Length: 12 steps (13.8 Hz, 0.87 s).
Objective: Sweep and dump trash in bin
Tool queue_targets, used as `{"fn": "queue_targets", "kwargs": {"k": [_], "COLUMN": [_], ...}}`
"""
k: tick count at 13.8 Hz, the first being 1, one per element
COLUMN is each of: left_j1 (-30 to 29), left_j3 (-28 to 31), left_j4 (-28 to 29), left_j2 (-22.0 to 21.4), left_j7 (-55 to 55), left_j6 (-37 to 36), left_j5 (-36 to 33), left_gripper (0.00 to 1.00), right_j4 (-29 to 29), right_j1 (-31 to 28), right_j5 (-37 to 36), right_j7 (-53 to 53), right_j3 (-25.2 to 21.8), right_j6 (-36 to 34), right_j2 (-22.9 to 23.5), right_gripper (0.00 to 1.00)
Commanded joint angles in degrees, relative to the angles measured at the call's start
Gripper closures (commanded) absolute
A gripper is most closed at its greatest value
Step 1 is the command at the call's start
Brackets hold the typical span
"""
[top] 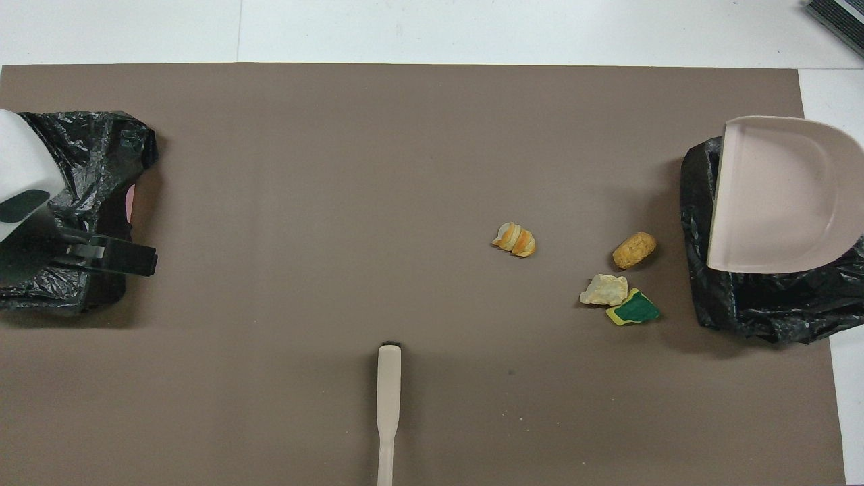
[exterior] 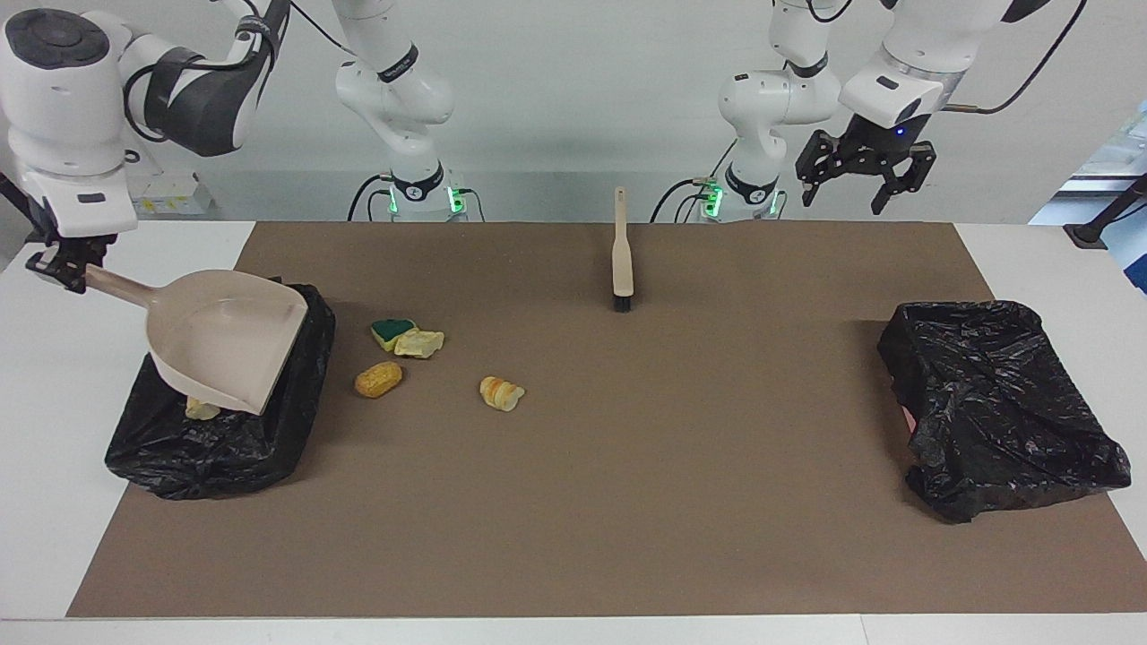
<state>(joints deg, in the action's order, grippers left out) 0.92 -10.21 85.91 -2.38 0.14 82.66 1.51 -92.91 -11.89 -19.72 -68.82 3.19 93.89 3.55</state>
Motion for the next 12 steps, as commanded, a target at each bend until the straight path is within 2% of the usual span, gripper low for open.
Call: {"fn": "queue_targets", "kwargs": {"k": [1,5,8,10,12], "left_j1": [-0.31,-0.22,0.13,2.67,5.84], "left_j3": [0.19,1.42,1.59,4.74,8.61], "left_j4": [-2.94,-2.94,-2.67,-2.5,-2.32], "left_j2": [1.59,1.5,1.06,0.71,0.62], "left_j7": [0.73,2.75,3.02,3.11,3.11], "left_j6": [-2.15,-1.8,-1.27,-1.09,-1.01], "left_j5": [-0.98,-0.98,-1.07,-0.98,-0.9], "left_gripper": [0.0,0.0,0.0,0.0,0.0], "right_j4": [-5.07,-6.32,-6.32,-6.41,-6.41], "right_j1": [3.79,11.96,17.41,19.44,24.26], "right_j5": [6.15,11.44,14.43,18.55,19.27], "right_j7": [13.49,38.0,54.63,63.94,72.39], "right_j3": [0.15,0.15,0.15,0.15,0.15], "right_j6": [-1.26,0.32,2.26,4.1,6.99], "right_j2": [-4.06,-4.25,-2.68,-0.48,1.54], "right_gripper": [1.0,1.0,1.0,1.0,1.0]}}
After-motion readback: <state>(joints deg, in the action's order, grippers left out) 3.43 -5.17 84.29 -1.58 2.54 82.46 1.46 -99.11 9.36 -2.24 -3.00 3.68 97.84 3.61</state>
